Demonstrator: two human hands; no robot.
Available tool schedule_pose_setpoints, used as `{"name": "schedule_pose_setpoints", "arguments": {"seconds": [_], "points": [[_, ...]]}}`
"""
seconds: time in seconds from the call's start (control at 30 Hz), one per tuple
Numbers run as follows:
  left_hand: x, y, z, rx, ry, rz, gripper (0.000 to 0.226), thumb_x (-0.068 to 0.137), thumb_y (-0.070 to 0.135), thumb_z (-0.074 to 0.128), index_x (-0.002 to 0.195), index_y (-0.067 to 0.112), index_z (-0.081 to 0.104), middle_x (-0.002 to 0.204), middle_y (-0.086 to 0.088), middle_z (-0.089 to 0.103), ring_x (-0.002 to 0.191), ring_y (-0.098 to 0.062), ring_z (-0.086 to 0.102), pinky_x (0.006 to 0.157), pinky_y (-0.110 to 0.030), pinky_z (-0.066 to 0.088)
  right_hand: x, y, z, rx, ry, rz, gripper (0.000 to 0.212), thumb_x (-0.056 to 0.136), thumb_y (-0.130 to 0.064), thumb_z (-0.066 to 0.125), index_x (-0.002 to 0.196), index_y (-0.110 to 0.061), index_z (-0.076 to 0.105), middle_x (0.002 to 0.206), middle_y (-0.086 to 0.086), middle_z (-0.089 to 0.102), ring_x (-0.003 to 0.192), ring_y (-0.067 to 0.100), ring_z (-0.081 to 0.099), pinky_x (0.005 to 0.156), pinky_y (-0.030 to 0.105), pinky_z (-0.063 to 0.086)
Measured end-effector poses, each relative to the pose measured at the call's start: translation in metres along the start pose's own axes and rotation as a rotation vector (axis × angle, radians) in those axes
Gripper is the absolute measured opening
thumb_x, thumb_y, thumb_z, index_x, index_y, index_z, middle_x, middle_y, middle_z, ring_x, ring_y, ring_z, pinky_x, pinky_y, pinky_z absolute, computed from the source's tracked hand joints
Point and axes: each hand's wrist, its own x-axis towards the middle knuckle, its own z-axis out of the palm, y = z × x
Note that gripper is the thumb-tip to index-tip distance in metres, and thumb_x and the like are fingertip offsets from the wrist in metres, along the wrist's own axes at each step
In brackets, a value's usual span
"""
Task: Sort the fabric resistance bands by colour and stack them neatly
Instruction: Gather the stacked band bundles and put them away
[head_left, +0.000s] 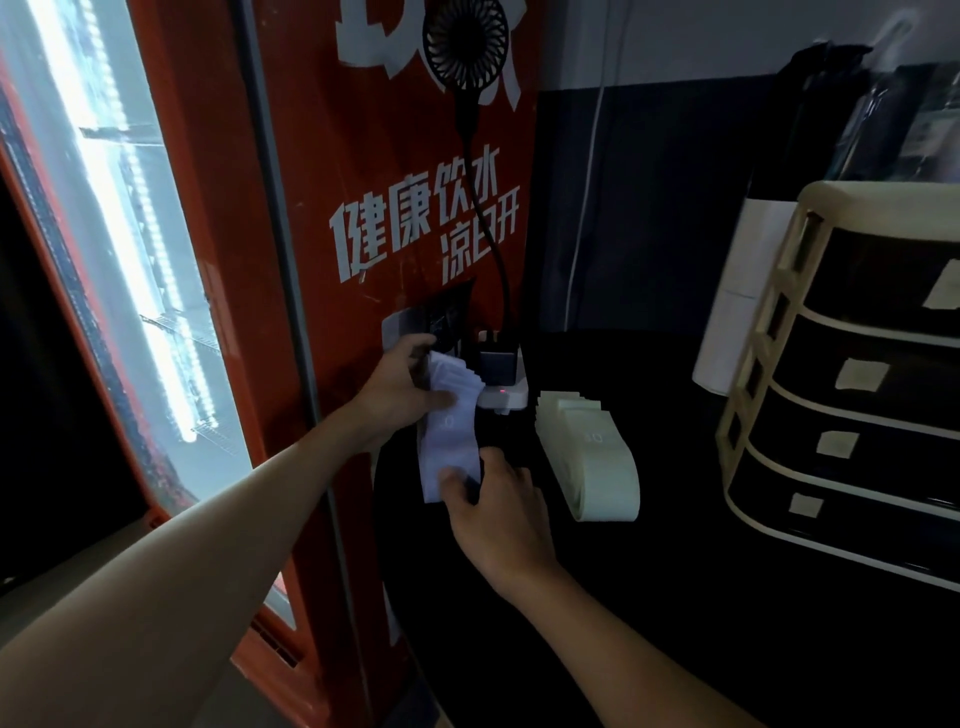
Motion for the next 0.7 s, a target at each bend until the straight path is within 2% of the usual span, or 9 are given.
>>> {"name": "schedule_pose_setpoints", "arguments": {"seconds": [0.07, 0.13, 0.2, 0.27, 0.3, 0.4, 0.5, 0.6, 0.7], "points": [[-0.008, 0.013, -0.004, -0.05, 0.01, 0.035, 0.076, 0.079, -0.002, 0.078, 0.142, 0.021, 0.042, 0.114, 0.009, 0.051, 0.101, -0.004, 0.055, 0.065, -0.012, 0.052, 0.0, -0.003, -0.002, 0.06, 0.0, 0.015, 0.054, 0.078, -0.073, 0.037, 0.107, -0.029, 0.048, 0.108, -0.002, 0.058, 0.099, 0.021, 0.056, 0.085, 0.043, 0.051], [-0.019, 0.028, -0.009, -0.111, 0.023, 0.075, 0.072, 0.078, 0.001, 0.08, 0.135, 0.027, 0.046, 0.121, 0.002, 0.054, 0.11, -0.012, 0.058, 0.075, -0.023, 0.057, 0.0, -0.004, -0.004, 0.158, -0.016, 0.037, 0.054, 0.075, -0.075, 0.044, 0.108, -0.031, 0.047, 0.105, -0.008, 0.06, 0.095, 0.016, 0.06, 0.081, 0.042, 0.053], [-0.033, 0.043, -0.012, -0.125, 0.022, 0.133, 0.067, 0.077, 0.001, 0.081, 0.128, 0.032, 0.049, 0.125, -0.001, 0.055, 0.113, -0.015, 0.058, 0.084, -0.033, 0.058, 0.0, -0.006, -0.009, 0.319, -0.049, 0.06, 0.066, 0.071, -0.072, 0.056, 0.123, -0.033, 0.045, 0.113, -0.011, 0.062, 0.101, 0.013, 0.062, 0.087, 0.039, 0.054], [-0.048, 0.058, -0.013, -0.121, 0.004, 0.199, 0.065, 0.078, 0.0, 0.08, 0.123, 0.037, 0.05, 0.125, -0.001, 0.057, 0.114, -0.016, 0.059, 0.09, -0.035, 0.057, -0.002, -0.007, -0.016, 0.546, -0.06, 0.069, 0.086, 0.065, -0.066, 0.067, 0.138, -0.035, 0.036, 0.124, -0.011, 0.059, 0.111, 0.011, 0.06, 0.095, 0.037, 0.052], [-0.056, 0.065, -0.012, -0.117, 0.0, 0.224, 0.066, 0.078, 0.0, 0.08, 0.123, 0.037, 0.05, 0.123, -0.001, 0.058, 0.113, -0.015, 0.06, 0.091, -0.034, 0.056, -0.004, -0.008, -0.023, 0.643, -0.072, 0.06, 0.087, 0.068, -0.059, 0.072, 0.142, -0.036, 0.033, 0.127, -0.01, 0.058, 0.112, 0.01, 0.06, 0.097, 0.035, 0.051], [-0.078, 0.086, -0.01, -0.158, -0.011, 0.259, 0.067, 0.078, -0.001, 0.08, 0.127, 0.032, 0.05, 0.12, -0.002, 0.06, 0.109, -0.016, 0.063, 0.091, -0.035, 0.057, -0.014, -0.006, -0.045, 0.799, -0.158, 0.056, 0.069, 0.08, -0.04, 0.077, 0.137, -0.036, 0.038, 0.125, -0.009, 0.061, 0.107, 0.008, 0.064, 0.094, 0.032, 0.053], [-0.097, 0.105, 0.0, -0.224, -0.059, 0.263, 0.068, 0.078, -0.002, 0.079, 0.131, 0.028, 0.048, 0.12, -0.003, 0.061, 0.106, -0.011, 0.064, 0.091, -0.037, 0.057, -0.031, -0.001, -0.066, 0.875, -0.23, 0.096, 0.059, 0.074, -0.04, 0.08, 0.126, -0.031, 0.054, 0.117, -0.004, 0.069, 0.103, 0.016, 0.068, 0.094, 0.041, 0.055], [-0.114, 0.119, 0.016, -0.305, -0.1, 0.234, 0.072, 0.077, -0.003, 0.079, 0.132, 0.03, 0.048, 0.121, -0.006, 0.061, 0.102, -0.009, 0.066, 0.088, -0.037, 0.058, -0.051, 0.009, -0.096, 0.828, -0.234, 0.073, 0.033, 0.085, -0.028, 0.073, 0.115, -0.024, 0.061, 0.111, -0.001, 0.071, 0.1, 0.018, 0.069, 0.092, 0.041, 0.056], [-0.132, 0.13, 0.037, -0.411, -0.168, 0.138, 0.076, 0.07, 0.003, 0.081, 0.133, 0.033, 0.049, 0.117, -0.006, 0.065, 0.104, -0.019, 0.069, 0.085, -0.037, 0.059, -0.071, 0.028, -0.145, 0.725, -0.282, 0.041, 0.03, 0.087, -0.022, 0.07, 0.115, -0.019, 0.061, 0.113, 0.002, 0.07, 0.101, 0.02, 0.069, 0.089, 0.036, 0.056]]}}
